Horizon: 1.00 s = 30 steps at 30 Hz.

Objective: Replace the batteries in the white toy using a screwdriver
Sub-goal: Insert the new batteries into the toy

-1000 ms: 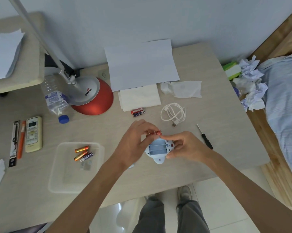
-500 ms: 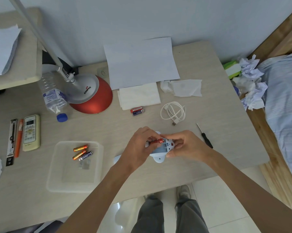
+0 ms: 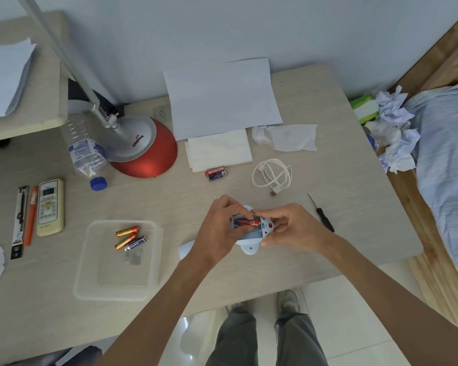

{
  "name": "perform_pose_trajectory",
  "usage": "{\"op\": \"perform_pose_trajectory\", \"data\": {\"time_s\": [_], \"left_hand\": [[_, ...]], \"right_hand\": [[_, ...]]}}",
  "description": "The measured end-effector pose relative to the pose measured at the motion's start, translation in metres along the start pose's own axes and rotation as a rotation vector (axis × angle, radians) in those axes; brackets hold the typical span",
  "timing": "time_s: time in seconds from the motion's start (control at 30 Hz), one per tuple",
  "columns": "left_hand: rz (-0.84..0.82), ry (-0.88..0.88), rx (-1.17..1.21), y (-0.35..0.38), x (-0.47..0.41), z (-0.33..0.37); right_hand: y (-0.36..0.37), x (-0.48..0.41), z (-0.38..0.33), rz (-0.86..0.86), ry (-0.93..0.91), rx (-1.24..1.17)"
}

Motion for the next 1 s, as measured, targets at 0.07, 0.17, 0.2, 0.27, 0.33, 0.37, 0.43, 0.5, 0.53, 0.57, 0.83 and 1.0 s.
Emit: {"op": "perform_pose_trajectory", "data": {"time_s": [0.07,0.17,0.2,0.27,0.33,0.37,0.43,0.5,0.53,0.57,0.83,1.0], "left_hand": [[0.029,-0.011,0.029,0.0,0.0,-0.003],[0.098,-0.035,0.074,-0.001,0.001,-0.004],[0.112,-0.049,0.082,0.0,0.001,-0.003],[0.129,-0.079,0.11,0.002,0.0,-0.003],[0.142,-0.101,0.142,0.005,-0.002,-0.003],[0.152,-0.109,0.154,0.006,-0.004,-0.004],[0.168,-0.128,0.191,0.008,-0.005,-0.006],[0.172,-0.163,0.239,0.009,-0.005,-0.01],[0.17,-0.184,0.263,0.01,-0.006,-0.012],[0.168,-0.206,0.286,0.01,-0.006,-0.016],[0.136,-0.335,0.38,0.009,-0.007,-0.025],[0.113,-0.354,0.414,0.009,-0.007,-0.023]], "right_hand": [[0.0,0.0,0.0,0.001,-0.001,0.003],[0.0,0.0,0.001,0.0,0.003,0.004],[0.0,0.0,0.001,0.002,0.006,0.009],[0.0,0.0,0.001,0.004,0.008,0.022],[0.0,-0.001,0.002,0.009,0.011,0.029],[0.0,-0.002,0.002,0.009,0.014,0.029],[0.0,-0.003,0.003,0.004,0.018,0.027],[0.0,-0.003,0.003,0.0,0.014,0.03],[0.0,-0.003,0.003,0.001,0.015,0.032],[0.0,-0.003,0.003,0.006,0.018,0.034],[-0.001,-0.003,0.003,0.012,0.015,0.039],[-0.001,-0.002,0.002,0.006,-0.001,0.032]]}}
Point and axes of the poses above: each hand's wrist, its own x-axis away from the middle knuckle, its own y-axis out of the palm, z = x × y, the point moved 4 cm from there along -x, towards the middle knuckle, and after that the axes turned 4 degrees about y, right-handed, at the moved point
